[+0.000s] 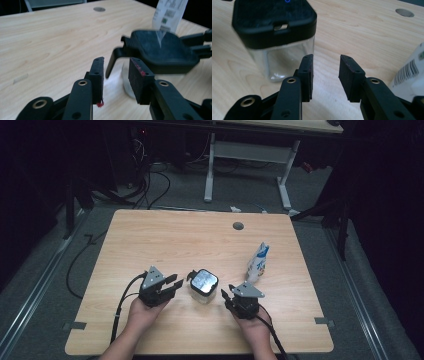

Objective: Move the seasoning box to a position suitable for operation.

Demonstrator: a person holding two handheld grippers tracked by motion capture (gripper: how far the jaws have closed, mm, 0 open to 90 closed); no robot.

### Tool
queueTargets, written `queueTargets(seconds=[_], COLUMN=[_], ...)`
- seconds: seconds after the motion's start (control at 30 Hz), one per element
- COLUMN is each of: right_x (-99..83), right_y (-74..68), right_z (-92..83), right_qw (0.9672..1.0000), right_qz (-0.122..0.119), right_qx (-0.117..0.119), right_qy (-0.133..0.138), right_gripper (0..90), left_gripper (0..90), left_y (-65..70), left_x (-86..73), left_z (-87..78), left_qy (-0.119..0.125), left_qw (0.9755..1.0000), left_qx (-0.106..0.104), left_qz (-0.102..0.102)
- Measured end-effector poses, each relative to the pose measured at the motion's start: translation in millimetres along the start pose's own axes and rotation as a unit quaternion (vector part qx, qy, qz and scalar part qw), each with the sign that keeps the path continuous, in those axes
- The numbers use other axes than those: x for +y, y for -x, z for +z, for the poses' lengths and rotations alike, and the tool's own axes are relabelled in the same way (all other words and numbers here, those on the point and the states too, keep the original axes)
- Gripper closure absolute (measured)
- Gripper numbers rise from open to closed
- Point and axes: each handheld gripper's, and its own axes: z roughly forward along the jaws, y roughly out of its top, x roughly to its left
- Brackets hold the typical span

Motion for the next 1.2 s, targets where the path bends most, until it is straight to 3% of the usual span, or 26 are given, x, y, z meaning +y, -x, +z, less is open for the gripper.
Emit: queueTargets(seconds=[0.2, 0.3, 0.43, 0.6, 0.8, 1.2], right_x=[9.4, 6.7, 3.0, 0.2, 2.4, 5.7], right_y=[-4.3, -5.8, -6.1, -5.4, -2.4, -1.3], right_z=[5.7, 7.1, 2.2, 1.0, -2.4, -6.8], right_qw=[0.9999, 0.9999, 0.9998, 0.9998, 0.9995, 0.999], right_qz=[0.005, 0.007, 0.011, 0.011, 0.013, 0.017], right_qx=[-0.006, 0.006, 0.007, 0.016, 0.023, 0.025], right_qy=[0.01, 0.006, 0.014, 0.01, 0.02, 0.032], right_gripper=[66.8, 67.6, 68.6, 77.2, 85.6, 86.7], left_gripper=[65.7, 64.1, 68.8, 78.2, 89.3, 89.9], left_y=[-2.1, -1.0, 0.9, 8.0, 16.7, 22.3], left_x=[14.6, 18.5, 26.8, 34.0, 36.6, 32.3], left_z=[7.8, 11.6, 13.9, 22.3, 32.0, 38.0], left_qy=[0.001, 0.012, 0.021, 0.019, 0.01, -0.003], left_qw=[1.0, 0.9999, 0.9998, 0.9998, 0.9994, 0.9986], left_qx=[-0.005, -0.001, -0.001, 0.002, 0.014, 0.024], left_qz=[0.004, 0.008, -0.002, 0.004, 0.03, 0.048])
